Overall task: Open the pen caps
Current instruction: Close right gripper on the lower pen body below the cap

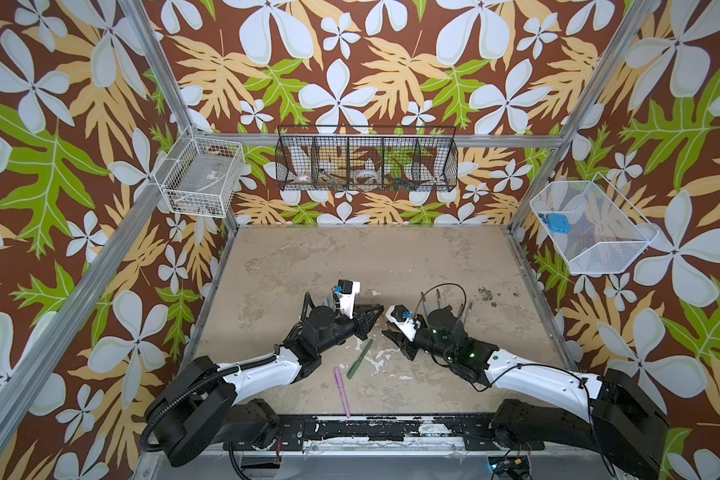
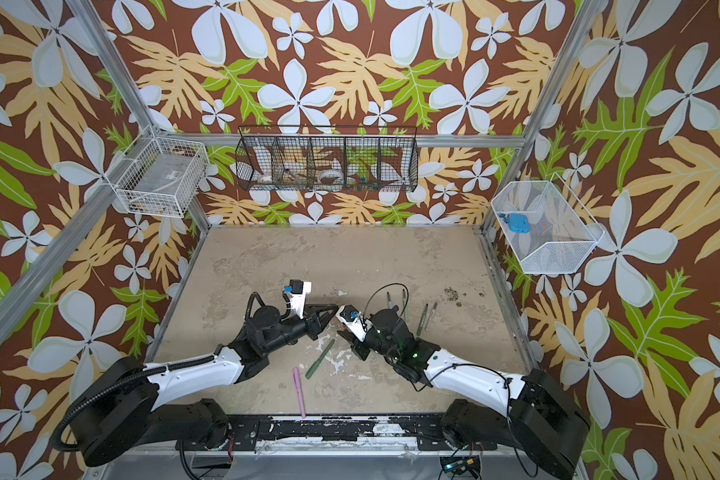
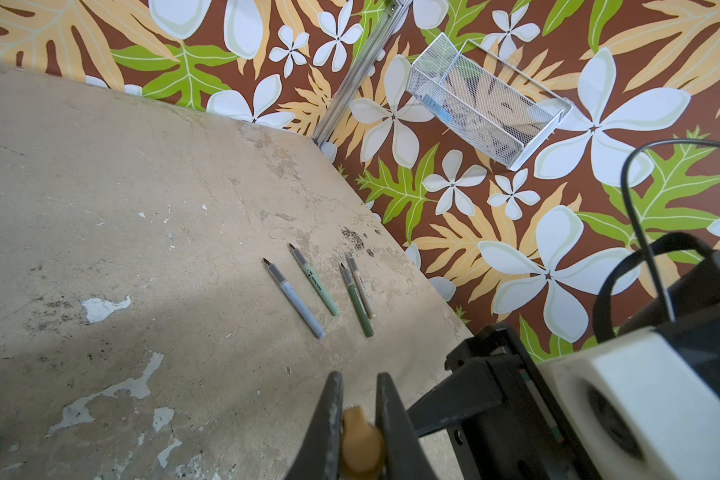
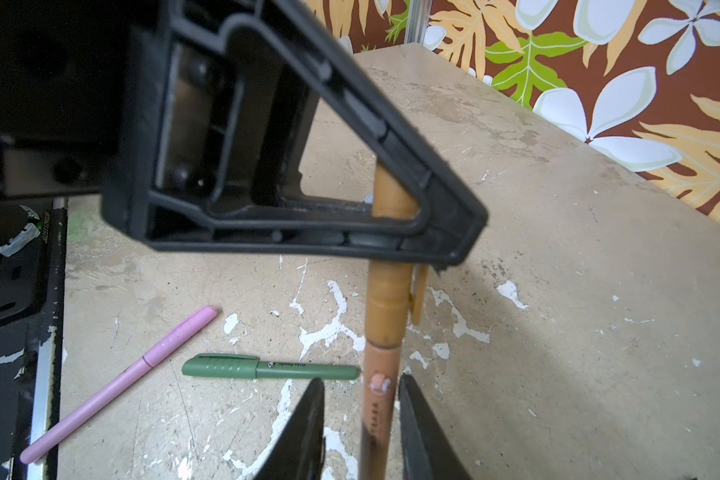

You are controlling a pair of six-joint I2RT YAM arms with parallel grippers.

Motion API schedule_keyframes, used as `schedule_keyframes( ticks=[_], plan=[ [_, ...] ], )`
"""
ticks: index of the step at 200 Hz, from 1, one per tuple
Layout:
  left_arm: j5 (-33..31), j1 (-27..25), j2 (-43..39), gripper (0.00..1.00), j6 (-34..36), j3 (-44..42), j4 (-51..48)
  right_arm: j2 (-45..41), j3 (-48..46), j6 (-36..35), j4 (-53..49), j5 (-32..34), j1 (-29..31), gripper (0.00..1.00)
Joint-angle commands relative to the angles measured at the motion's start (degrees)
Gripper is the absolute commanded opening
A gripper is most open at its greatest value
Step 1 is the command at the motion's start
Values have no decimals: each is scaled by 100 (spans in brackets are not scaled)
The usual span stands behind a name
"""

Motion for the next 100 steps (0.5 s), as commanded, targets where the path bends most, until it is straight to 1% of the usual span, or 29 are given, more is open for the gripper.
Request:
schedule_keyframes(
  ticks=[1, 15, 23, 28, 88, 94, 100],
  plan=[
    [5, -56, 59, 0, 90, 54, 159, -3, -13, 58, 167, 23, -10, 28],
    [-12, -69, 69, 0, 96, 59, 162, 2, -13, 76, 178, -9, -34, 23],
    [-21, -78, 67, 0, 95, 55, 169, 10, -8, 80, 173, -9, -39, 17],
    [-21, -79, 64, 0, 93, 54, 173, 4, -3, 84, 178, -7, -45, 15],
    [76, -77, 75, 0, -7, 46, 243, 233, 94, 98, 125, 20, -65, 14],
    [83, -78, 79, 0, -4, 46, 244, 251, 111, 95, 117, 9, -69, 13],
    [84, -83, 81, 0, -11, 46, 249, 263, 121, 76, 113, 4, -63, 9]
  ],
)
